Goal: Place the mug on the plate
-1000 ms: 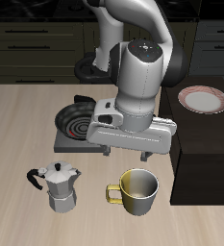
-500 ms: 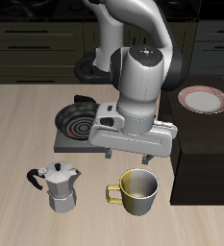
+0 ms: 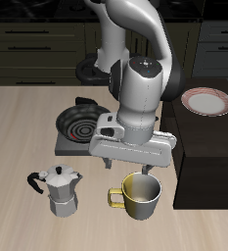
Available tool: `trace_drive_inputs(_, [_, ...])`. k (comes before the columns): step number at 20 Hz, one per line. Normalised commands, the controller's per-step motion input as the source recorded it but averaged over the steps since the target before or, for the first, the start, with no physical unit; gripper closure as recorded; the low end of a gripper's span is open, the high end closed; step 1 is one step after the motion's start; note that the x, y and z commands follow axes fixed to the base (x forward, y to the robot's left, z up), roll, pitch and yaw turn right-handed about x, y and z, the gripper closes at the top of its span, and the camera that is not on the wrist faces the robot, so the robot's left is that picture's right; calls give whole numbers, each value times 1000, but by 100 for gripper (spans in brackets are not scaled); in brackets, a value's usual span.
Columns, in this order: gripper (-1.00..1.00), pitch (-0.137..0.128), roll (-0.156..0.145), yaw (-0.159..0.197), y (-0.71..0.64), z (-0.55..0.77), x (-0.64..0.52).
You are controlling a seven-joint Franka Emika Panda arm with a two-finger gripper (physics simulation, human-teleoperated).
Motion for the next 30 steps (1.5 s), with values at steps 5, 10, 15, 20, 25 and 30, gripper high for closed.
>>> trace_drive_inputs(5, [-100, 10, -14, 6, -71, -262, 24])
trace_drive_inputs(10, [-100, 12, 17, -20, 98, -228, -13])
trace_drive_inputs(15, [-100, 53, 40, -56, 117, -275, 37])
trace_drive_inputs(20, [100, 11, -3, 1, -32, -195, 33])
trace_drive_inputs(25, [100, -17, 3, -20, -8, 30, -10])
trace_drive_inputs(30, [100, -29, 19, -55, 15, 206, -7])
